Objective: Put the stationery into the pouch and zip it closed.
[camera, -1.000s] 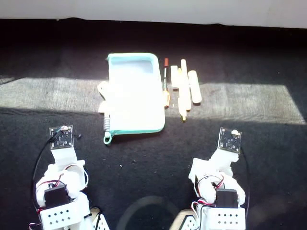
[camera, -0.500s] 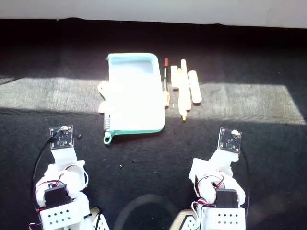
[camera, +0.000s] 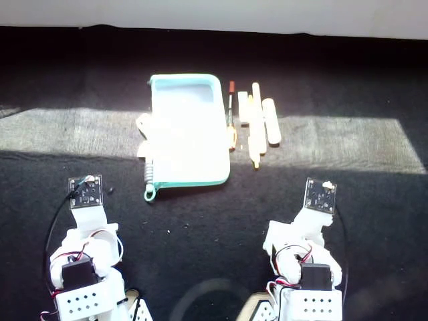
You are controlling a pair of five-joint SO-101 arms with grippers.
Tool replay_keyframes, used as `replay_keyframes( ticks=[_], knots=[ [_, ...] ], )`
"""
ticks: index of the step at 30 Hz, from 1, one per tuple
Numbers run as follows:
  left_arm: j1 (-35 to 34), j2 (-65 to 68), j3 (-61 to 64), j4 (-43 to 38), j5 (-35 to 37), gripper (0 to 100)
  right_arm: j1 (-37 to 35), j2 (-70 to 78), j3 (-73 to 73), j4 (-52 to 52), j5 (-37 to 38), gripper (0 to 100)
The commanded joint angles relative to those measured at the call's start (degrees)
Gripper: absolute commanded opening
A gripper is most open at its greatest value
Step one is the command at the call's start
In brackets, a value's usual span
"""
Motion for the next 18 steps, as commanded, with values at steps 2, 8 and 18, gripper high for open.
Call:
replay_keyframes(
  ticks=[2,8,18],
  knots=[
    [0.92,-0.40,0.92,0.18,0.62,1,-0.22,0.04,6.99,0.31,-0.53,0.9],
    [1.19,-0.40,0.92,0.18,0.70,1,-0.13,0.04,6.99,0.48,-0.62,0.9],
    [11.03,-0.40,0.92,0.00,0.53,1,-0.40,0.04,5.85,-4.62,-0.44,0.9]
  ],
)
